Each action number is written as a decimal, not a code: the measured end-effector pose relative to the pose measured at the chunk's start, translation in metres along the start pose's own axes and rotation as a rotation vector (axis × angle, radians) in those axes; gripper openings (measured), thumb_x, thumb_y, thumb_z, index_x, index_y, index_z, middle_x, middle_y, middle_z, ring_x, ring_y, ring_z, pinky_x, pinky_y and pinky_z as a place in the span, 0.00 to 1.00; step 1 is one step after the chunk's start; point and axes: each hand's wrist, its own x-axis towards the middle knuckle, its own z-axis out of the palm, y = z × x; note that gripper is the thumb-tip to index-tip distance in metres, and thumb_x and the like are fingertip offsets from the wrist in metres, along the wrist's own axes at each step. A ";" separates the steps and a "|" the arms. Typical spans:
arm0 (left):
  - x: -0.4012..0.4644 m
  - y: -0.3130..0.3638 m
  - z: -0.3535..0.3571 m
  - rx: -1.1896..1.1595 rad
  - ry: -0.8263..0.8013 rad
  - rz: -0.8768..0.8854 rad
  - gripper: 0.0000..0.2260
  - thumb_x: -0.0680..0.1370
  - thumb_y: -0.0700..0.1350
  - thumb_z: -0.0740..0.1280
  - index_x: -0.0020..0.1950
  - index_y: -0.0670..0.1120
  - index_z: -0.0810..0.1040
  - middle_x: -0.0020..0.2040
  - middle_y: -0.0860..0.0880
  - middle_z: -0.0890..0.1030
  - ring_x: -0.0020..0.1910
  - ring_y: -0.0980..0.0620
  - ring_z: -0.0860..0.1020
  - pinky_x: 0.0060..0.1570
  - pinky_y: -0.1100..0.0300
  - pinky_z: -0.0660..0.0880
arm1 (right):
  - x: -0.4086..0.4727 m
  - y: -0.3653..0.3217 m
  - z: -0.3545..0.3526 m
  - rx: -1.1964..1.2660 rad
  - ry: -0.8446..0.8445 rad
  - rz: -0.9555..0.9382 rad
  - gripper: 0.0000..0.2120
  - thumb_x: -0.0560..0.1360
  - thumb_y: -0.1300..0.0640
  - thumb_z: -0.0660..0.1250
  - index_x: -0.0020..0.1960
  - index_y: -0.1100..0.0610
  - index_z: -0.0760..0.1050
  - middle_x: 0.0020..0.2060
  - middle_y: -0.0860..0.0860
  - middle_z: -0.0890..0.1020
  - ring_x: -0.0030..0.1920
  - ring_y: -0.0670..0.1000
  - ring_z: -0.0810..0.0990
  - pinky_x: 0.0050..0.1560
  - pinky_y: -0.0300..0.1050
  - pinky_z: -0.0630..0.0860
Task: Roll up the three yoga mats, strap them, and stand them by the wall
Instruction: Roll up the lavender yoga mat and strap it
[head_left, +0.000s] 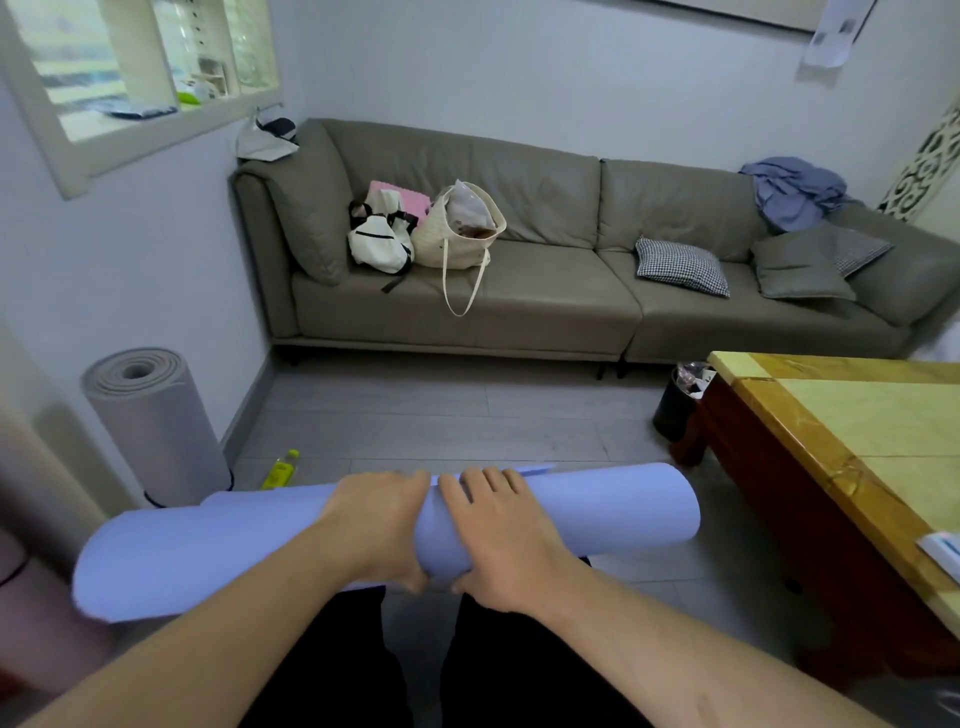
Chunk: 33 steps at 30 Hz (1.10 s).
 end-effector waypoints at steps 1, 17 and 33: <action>0.002 -0.002 -0.004 -0.016 -0.047 0.014 0.26 0.59 0.62 0.75 0.50 0.54 0.70 0.46 0.54 0.81 0.46 0.48 0.82 0.37 0.57 0.71 | -0.002 -0.001 -0.003 -0.016 0.005 -0.007 0.52 0.59 0.39 0.82 0.73 0.57 0.60 0.58 0.56 0.76 0.53 0.59 0.76 0.59 0.55 0.72; -0.014 0.015 0.028 0.134 0.165 -0.062 0.39 0.68 0.62 0.76 0.71 0.48 0.63 0.63 0.49 0.73 0.62 0.45 0.75 0.61 0.49 0.69 | 0.022 0.001 -0.018 0.096 -0.107 -0.006 0.38 0.57 0.28 0.76 0.54 0.47 0.63 0.50 0.48 0.77 0.49 0.55 0.77 0.54 0.54 0.72; -0.009 0.011 0.053 0.204 0.268 -0.127 0.42 0.63 0.50 0.80 0.74 0.45 0.67 0.59 0.44 0.76 0.57 0.42 0.77 0.62 0.46 0.71 | 0.028 0.006 -0.011 0.061 -0.106 0.016 0.34 0.62 0.42 0.76 0.62 0.50 0.65 0.54 0.49 0.77 0.54 0.56 0.76 0.59 0.53 0.71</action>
